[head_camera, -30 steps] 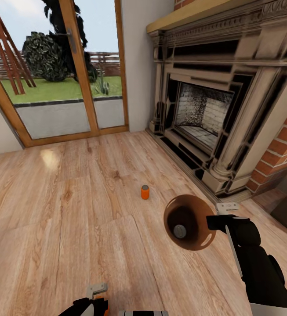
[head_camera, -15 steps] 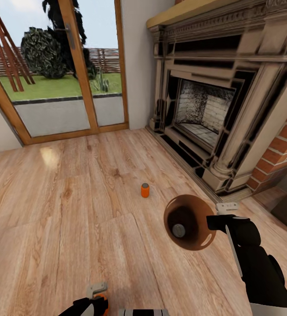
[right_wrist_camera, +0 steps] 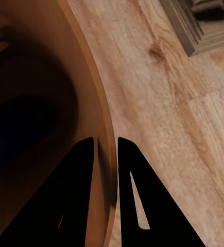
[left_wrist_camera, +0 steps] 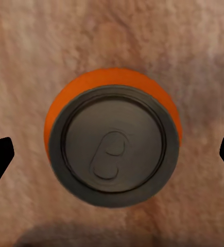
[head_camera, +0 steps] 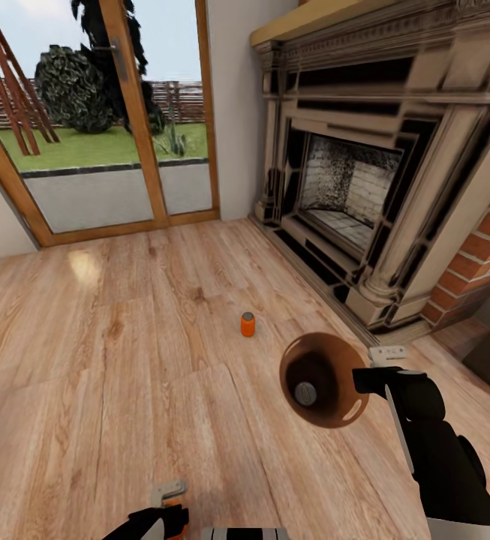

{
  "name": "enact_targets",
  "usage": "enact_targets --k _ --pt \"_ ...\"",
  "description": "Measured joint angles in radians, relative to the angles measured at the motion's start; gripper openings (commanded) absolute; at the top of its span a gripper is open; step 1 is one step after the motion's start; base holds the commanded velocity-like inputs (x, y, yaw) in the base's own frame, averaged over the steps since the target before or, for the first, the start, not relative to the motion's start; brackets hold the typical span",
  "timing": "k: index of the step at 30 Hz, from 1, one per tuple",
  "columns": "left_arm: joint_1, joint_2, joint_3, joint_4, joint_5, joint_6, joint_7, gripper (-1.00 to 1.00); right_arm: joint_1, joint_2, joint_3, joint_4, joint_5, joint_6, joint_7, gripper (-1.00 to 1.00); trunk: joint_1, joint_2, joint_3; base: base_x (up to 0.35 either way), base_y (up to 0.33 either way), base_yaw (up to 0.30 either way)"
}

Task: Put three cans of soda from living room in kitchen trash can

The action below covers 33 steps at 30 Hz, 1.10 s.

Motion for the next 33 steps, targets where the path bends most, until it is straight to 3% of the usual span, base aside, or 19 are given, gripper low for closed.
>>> enact_targets --k 4,20,27,33 --pt "0.0 -0.001 0.0 -0.003 0.0 -0.001 0.0 1.0 0.0 0.0 0.001 0.0 0.001 0.0 0.0 -1.0 0.002 -0.001 -0.015 0.0 0.0 0.0" --pt "0.0 0.0 0.0 -0.005 0.0 -0.041 0.0 1.0 0.0 0.0 0.002 -0.001 0.0 0.0 0.0 -1.0 0.002 -0.001 -0.016 0.0 0.0 0.0" --pt "0.0 -0.001 0.0 -0.006 0.0 -0.042 0.0 1.0 0.001 0.0 0.001 0.0 0.002 0.0 0.0 -1.0 0.005 -0.003 -0.043 0.0 0.0 0.0" --pt "0.0 -0.001 0.0 -0.008 0.001 -0.043 0.0 1.0 0.001 0.001 0.002 -0.001 0.0 0.0 0.0 -1.0 0.005 -0.003 -0.043 0.0 0.0 0.0"
